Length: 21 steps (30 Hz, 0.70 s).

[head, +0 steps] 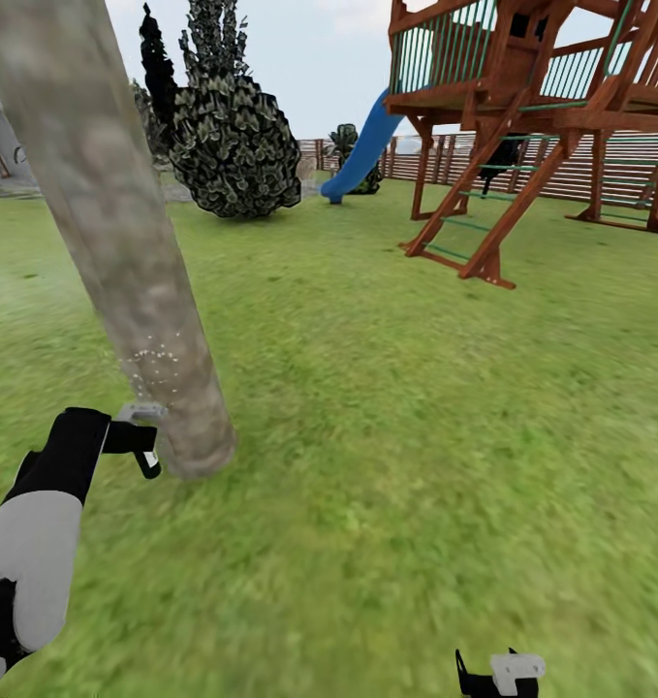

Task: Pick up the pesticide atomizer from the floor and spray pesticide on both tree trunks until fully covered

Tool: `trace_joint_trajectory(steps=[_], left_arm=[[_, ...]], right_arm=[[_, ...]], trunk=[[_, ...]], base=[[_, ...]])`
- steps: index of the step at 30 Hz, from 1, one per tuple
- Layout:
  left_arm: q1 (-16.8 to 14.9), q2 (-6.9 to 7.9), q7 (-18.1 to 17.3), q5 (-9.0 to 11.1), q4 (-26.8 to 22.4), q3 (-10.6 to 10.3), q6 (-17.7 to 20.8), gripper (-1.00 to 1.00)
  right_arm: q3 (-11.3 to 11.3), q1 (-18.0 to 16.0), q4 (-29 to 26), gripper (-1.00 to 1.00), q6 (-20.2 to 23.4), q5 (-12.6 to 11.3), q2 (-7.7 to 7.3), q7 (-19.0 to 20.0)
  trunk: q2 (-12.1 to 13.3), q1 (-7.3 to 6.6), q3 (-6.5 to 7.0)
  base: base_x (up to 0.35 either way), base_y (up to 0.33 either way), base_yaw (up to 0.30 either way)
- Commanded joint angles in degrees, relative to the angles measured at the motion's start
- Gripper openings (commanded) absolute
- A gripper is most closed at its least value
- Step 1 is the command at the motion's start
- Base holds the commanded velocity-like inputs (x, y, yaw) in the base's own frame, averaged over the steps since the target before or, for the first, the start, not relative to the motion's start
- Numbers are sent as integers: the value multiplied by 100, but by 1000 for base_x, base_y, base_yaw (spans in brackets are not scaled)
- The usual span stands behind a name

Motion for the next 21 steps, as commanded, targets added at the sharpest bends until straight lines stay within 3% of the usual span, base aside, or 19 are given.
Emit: trace_joint_trajectory(steps=[1, 8, 12, 13, 14, 15, 16, 18, 21], left_arm=[[0, 1, -2, 2, -1, -1, -1, -100], [0, -83, -4, 27, 6, 15, -10, -100], [117, -83, -4, 19, 70, 18, -17, -100], [283, -60, -4, 21, 65, 135, -44, -100], [443, -11, 41, 12, 61, 439, -233, -100], [645, 8, 279, 4, 109, 696, -617, -100], [724, -73, 660, 54, 372, 754, -775, -100], [743, -263, 851, 161, 709, 789, -946, -100], [770, -276, 1325, 287, 991, 903, -1412, -100]], right_arm=[[1, 0, 1, 100, -2, 0, 0, 0], [1, 0, 3, 100, 0, 0, 0, 0], [-1, 0, 0, 100, 3, 0, 0, 1], [0, 0, -4, 100, 3, 0, 0, 0], [1, 0, -5, 100, 4, 0, 0, 0], [1, 0, -6, 100, -1, 0, 5, 0], [1, 0, -6, 100, -1, 0, 6, 3], [6, 0, -6, 100, 4, 6, 4, 11], [10, 0, -6, 100, 5, 8, 3, 17]], trunk=[[0, 0, 0], [0, 0, 0], [0, 0, 0], [0, 0, 0], [0, 0, 0], [0, 0, 0], [0, 0, 0], [0, 0, 0], [0, 0, 0]], base=[[241, -183, 16], [-52, -250, 224], [14, -253, 38], [43, -130, 3], [14, -43, 1], [3, -9, 0], [1, -2, 0], [0, 0, 0], [0, 0, 0]])
